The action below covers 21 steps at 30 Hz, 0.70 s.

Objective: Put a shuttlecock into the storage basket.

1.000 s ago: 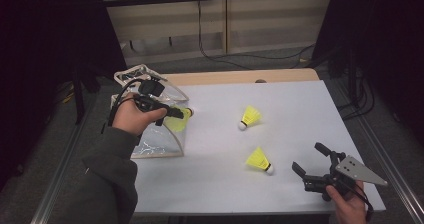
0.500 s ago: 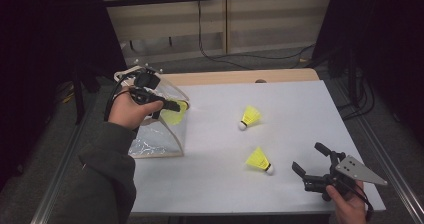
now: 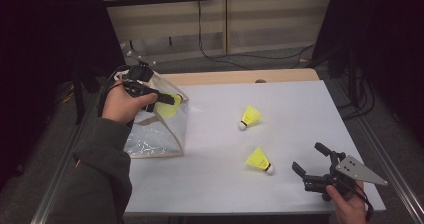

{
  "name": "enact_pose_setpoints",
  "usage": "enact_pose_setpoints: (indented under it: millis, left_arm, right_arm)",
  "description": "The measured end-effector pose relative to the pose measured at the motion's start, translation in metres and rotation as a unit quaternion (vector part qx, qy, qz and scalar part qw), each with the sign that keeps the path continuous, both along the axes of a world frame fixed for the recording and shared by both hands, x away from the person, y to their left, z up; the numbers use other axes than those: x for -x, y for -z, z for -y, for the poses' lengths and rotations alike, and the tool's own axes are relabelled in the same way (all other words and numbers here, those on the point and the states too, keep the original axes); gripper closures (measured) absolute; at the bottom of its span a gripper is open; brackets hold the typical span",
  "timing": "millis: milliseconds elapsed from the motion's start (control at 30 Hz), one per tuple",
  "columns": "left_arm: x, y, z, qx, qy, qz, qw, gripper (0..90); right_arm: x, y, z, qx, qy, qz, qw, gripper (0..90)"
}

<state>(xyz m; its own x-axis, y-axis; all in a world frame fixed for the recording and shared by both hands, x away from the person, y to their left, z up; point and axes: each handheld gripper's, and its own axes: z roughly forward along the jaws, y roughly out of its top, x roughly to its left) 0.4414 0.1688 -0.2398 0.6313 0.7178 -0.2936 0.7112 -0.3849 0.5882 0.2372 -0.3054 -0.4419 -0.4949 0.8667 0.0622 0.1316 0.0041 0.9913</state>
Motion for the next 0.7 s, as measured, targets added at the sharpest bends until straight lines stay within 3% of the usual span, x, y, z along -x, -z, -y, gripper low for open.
enact_pose_setpoints:
  millis: [700]
  left_arm:
    - [-0.004,-0.018,-0.009,0.003,-0.017,0.01,0.9998,82.6]
  right_arm:
    - [0.0,0.0,0.0,0.002,-0.001,0.0,1.0,0.5]
